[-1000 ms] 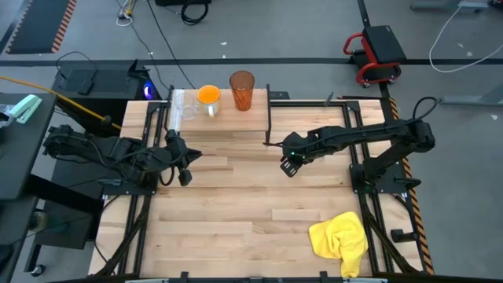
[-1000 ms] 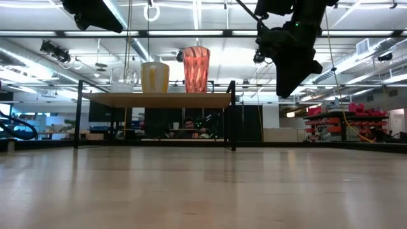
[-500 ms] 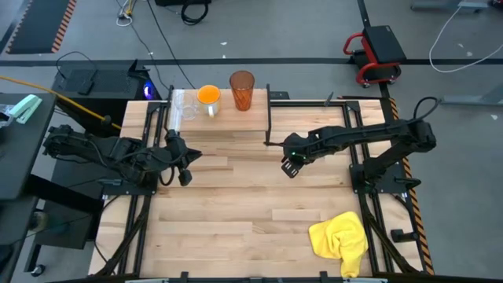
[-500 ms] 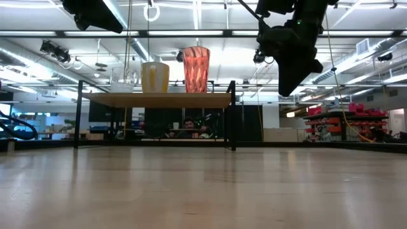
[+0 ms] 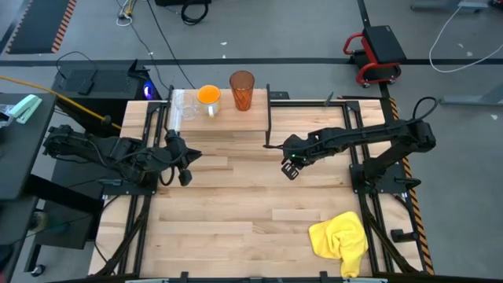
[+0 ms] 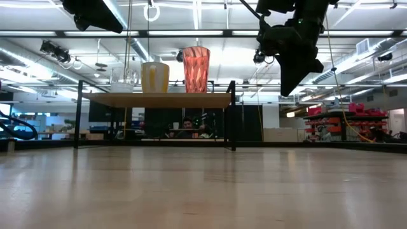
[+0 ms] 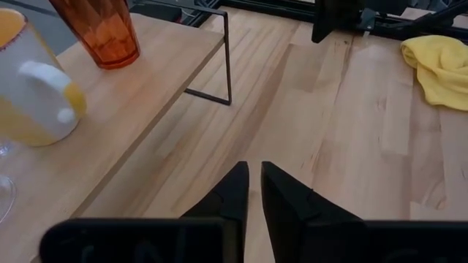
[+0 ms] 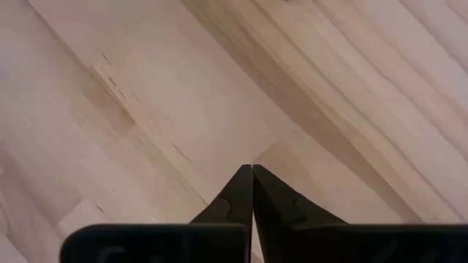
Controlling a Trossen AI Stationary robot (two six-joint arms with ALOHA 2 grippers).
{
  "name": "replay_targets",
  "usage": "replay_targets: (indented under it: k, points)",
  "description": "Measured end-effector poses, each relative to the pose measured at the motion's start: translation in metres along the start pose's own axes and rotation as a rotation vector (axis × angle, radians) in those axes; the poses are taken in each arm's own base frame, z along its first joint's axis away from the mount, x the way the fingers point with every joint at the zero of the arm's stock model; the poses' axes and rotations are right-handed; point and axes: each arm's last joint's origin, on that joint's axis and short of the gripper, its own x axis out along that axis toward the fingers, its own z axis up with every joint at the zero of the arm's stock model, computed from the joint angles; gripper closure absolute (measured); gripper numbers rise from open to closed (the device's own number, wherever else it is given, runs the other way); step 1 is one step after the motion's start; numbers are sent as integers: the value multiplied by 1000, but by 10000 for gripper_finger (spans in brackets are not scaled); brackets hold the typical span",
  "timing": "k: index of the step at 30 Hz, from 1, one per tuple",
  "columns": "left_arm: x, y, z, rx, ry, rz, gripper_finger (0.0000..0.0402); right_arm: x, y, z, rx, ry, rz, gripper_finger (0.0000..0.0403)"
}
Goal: Stack small to large cups/mugs on shelf
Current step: Return to Home Position
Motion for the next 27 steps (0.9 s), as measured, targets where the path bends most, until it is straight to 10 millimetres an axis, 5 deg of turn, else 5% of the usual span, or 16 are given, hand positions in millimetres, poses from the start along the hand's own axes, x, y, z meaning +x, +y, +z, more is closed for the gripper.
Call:
replay_targets:
  k: [6, 18, 27]
  points:
    - [0, 0, 0, 3, 0, 0, 358, -15, 6, 11, -14, -47, 41, 399]
    - [0, 0, 0, 2, 0, 0, 356, -96, 12, 62, -62, -324, 141, 399]
    - [0, 0, 0, 4, 0, 0, 355, -96, -14, 77, -8, -313, 69, 399]
